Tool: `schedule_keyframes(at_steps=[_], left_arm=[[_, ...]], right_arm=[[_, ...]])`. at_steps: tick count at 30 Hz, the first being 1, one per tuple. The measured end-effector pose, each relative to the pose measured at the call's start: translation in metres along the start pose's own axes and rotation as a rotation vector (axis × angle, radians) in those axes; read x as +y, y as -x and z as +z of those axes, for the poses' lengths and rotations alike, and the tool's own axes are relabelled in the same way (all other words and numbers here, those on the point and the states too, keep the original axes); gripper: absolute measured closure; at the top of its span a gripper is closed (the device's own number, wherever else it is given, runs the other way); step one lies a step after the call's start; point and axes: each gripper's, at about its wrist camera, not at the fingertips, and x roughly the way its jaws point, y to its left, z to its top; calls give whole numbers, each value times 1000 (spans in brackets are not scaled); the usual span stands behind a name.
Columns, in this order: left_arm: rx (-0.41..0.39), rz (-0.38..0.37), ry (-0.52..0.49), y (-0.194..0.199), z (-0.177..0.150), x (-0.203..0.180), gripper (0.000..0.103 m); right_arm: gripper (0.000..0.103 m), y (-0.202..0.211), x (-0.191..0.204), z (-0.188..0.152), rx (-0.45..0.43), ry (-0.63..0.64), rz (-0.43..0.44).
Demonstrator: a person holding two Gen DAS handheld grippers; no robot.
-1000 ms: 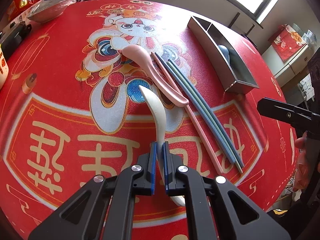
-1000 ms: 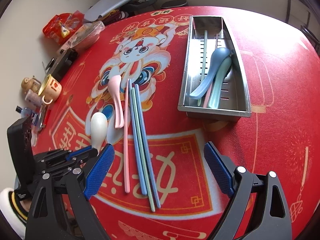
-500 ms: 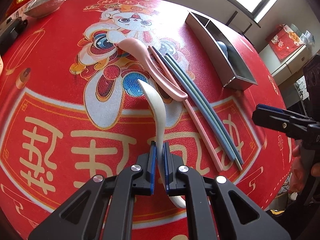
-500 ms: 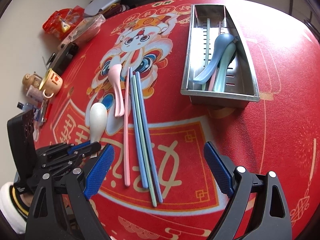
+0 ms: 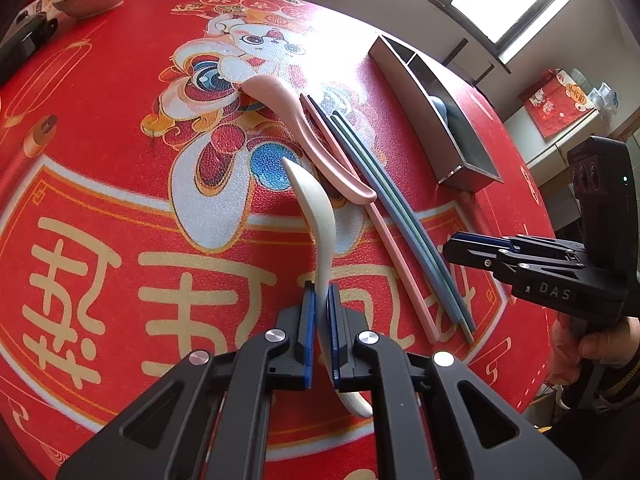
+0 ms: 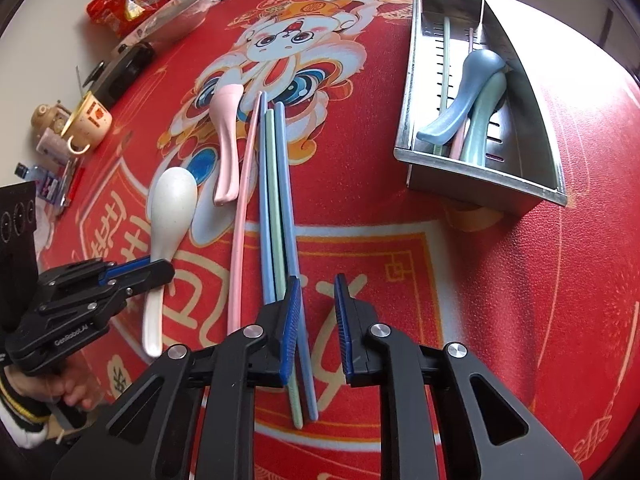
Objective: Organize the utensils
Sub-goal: 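Close the right gripper on the blue chopstick while the left gripper holds the white spoon, then lower the blue chopstick into the steel tray and open the right gripper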
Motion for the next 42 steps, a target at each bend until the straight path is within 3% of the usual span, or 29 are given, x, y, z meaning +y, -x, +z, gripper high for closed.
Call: schedule_keyframes(at_steps=[22, 42], left_arm=[[-18, -3, 13, 2, -3, 1, 95], [-35, 1, 45, 4, -5, 2, 95]], right_arm=[[96, -18, 21, 26, -36, 104, -49], [97, -7, 10, 0, -69, 138, -22]])
